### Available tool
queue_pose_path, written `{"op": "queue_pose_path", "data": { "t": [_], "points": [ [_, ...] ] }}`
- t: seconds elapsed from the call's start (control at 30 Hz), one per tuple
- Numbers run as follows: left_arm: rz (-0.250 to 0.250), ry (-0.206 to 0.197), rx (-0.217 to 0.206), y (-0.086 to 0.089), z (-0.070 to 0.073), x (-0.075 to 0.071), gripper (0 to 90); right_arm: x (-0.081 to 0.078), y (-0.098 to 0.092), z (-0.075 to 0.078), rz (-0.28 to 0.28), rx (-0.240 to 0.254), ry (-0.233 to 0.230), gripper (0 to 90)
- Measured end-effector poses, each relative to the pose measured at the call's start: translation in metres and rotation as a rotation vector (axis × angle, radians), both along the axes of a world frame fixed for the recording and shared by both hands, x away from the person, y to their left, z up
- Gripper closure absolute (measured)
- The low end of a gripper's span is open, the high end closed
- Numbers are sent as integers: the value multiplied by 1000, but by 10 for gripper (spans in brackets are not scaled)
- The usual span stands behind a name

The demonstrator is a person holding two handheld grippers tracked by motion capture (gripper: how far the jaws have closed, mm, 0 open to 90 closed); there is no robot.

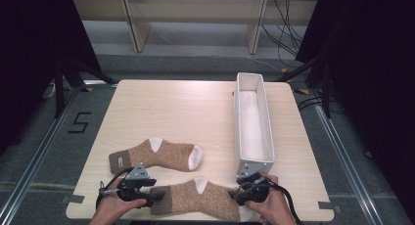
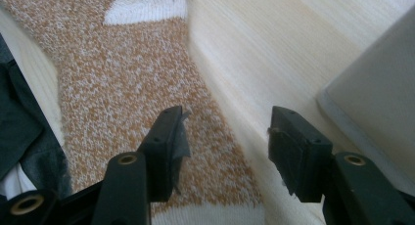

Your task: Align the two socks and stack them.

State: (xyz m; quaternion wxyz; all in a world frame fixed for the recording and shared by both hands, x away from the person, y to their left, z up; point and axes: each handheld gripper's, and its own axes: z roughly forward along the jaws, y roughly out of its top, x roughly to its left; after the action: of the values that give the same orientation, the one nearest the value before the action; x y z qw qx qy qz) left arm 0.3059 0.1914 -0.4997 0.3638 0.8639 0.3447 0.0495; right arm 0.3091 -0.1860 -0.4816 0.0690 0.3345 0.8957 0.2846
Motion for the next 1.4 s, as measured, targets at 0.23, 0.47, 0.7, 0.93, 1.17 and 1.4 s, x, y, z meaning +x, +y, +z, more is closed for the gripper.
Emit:
{"op": "queue_pose_path", "data": {
  "t": [0.23, 0.47, 0.7, 0.93, 1.17, 1.4],
  "points": [
    [-28, -34, 77, -5, -4, -4, 435, -1, -5, -3, -10, -25, -2, 456],
    [-44, -36, 72, -5, -6, -5, 541, -3, -3, -9, 0, -37, 21, 469],
    [-38, -6, 39, -3, -7, -4, 666, -4, -5, -10, 11, -13, 38, 577],
    [-48, -73, 40, -3, -6, -8, 761, -6, -6, -7, 39, 7, 48, 820],
    [-19, -131, -42, 8, 14, -10, 770, -12, -4, 20, 75, 37, -104, 842],
    [12, -140, -85, 22, 30, -12, 770, -8, 10, 42, 112, 43, -172, 846]
  ]
}}
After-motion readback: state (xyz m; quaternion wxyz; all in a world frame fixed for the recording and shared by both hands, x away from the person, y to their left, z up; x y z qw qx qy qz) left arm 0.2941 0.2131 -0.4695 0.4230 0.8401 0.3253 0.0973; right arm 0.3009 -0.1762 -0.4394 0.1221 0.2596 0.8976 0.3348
